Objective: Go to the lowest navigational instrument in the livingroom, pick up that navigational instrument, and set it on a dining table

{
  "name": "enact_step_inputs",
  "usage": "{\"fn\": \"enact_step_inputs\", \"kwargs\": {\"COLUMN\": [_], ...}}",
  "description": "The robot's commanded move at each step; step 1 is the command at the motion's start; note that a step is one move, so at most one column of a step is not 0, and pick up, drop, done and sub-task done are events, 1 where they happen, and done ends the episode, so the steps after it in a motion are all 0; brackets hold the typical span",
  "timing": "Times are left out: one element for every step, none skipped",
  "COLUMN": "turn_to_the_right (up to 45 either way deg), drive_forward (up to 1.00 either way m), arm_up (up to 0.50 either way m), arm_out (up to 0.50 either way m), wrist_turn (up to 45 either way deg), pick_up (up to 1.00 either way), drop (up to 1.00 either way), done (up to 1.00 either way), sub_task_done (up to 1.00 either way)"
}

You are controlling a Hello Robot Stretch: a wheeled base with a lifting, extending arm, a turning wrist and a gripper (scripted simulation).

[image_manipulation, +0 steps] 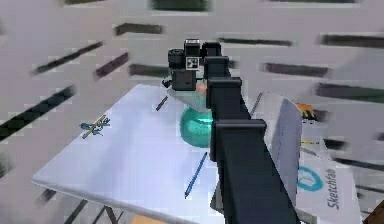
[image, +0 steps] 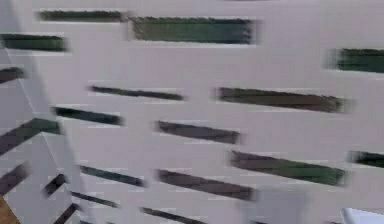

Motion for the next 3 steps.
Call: {"fn": "enact_step_inputs", "kwargs": {"turn_to_the_right": [0.0,0.0,0.0], "drive_forward": [0.00,0.00,0.00], "arm_up": [0.00,0.00,0.00], "arm_out": [0.00,-0.10,0.00], "wrist_turn": [0.0,0.0,0.0], "pick_up": [0.00,0.00,0.00], "drop": [1.00,0.00,0.00], "done": [0.00,0.00,1.00], "sub_task_done": [0.00,0.00,0.00]}}
